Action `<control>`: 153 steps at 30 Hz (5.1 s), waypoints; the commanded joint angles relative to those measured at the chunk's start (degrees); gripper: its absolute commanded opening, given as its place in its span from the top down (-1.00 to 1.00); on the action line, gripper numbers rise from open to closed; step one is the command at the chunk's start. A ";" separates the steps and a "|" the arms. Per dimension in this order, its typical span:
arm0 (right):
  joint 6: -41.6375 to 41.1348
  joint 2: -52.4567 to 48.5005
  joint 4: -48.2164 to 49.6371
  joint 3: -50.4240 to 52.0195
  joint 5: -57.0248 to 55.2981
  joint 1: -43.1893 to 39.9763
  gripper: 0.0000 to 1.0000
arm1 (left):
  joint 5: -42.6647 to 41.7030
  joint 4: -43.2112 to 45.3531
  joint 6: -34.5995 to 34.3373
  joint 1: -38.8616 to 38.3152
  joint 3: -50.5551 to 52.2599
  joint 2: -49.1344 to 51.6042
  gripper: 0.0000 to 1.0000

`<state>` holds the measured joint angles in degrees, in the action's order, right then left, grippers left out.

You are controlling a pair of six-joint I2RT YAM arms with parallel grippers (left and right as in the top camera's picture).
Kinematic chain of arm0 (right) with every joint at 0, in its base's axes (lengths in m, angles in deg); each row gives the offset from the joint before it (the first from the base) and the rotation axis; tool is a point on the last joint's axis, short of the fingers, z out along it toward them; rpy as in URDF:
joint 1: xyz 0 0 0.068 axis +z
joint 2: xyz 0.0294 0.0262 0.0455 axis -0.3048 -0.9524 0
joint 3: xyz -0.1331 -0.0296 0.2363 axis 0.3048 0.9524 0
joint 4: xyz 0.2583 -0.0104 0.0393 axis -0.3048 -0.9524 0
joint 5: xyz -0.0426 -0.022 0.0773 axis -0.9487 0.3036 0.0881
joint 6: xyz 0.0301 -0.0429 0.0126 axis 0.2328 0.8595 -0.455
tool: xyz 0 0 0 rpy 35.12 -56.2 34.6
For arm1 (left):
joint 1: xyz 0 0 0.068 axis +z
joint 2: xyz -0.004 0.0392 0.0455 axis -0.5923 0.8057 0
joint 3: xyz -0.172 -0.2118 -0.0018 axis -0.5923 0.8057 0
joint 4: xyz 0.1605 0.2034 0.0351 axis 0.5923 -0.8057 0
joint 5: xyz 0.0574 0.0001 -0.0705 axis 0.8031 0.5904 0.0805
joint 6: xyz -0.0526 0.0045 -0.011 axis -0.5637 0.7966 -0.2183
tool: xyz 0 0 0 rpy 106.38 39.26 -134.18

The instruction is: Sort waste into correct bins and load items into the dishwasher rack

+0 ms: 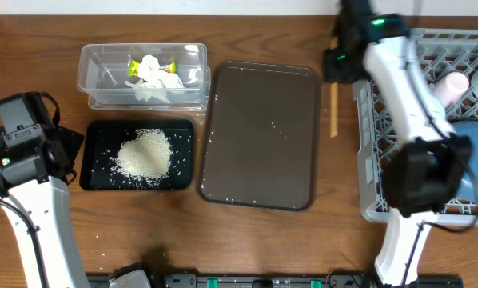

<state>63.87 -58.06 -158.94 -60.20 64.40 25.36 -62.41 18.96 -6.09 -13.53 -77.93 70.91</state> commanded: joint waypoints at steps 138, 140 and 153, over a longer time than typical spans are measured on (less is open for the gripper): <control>6.75 121.61 65.07 118.60 -1.53 -4.02 -0.99 | 0.28 -0.20 -0.09 0.24 0.07 0.20 -0.83; 6.75 120.98 65.68 118.60 -1.51 -4.13 -0.99 | 0.28 -0.20 -0.09 0.24 0.07 0.20 -0.83; 6.75 121.26 64.98 118.60 -1.53 -8.39 -0.99 | 0.28 -0.20 -0.09 0.24 0.07 0.20 -0.83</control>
<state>69.71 62.70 -93.72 58.33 63.14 17.54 -62.41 18.96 -6.09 -13.53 -77.84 70.91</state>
